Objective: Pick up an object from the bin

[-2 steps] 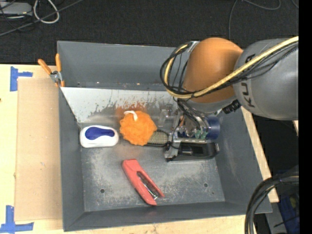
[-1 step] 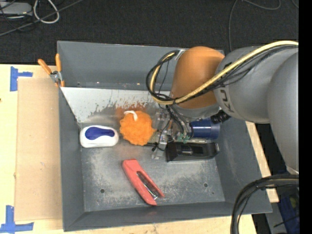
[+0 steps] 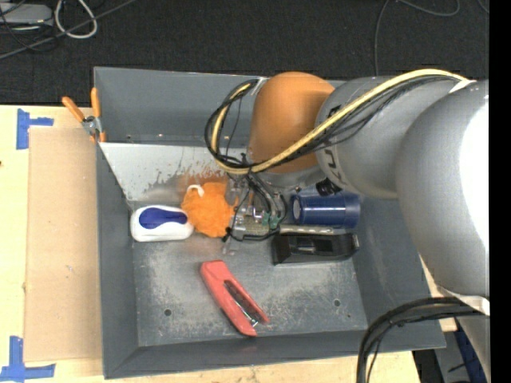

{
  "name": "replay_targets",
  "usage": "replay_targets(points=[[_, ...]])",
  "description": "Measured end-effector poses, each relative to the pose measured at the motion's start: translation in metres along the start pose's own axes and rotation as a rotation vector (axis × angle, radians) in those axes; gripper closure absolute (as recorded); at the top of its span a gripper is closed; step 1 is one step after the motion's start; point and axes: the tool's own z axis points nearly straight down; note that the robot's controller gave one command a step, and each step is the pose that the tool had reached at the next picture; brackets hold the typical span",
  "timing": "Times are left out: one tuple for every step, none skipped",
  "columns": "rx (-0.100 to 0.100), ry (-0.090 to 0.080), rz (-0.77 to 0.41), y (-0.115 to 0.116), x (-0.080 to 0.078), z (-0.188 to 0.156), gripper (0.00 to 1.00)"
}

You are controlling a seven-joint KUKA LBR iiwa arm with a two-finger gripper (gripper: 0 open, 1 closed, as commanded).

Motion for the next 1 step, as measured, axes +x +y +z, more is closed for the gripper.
replay_targets(points=[[0.003,0.005,0.238,0.0077,0.0016,0.0031,0.00]])
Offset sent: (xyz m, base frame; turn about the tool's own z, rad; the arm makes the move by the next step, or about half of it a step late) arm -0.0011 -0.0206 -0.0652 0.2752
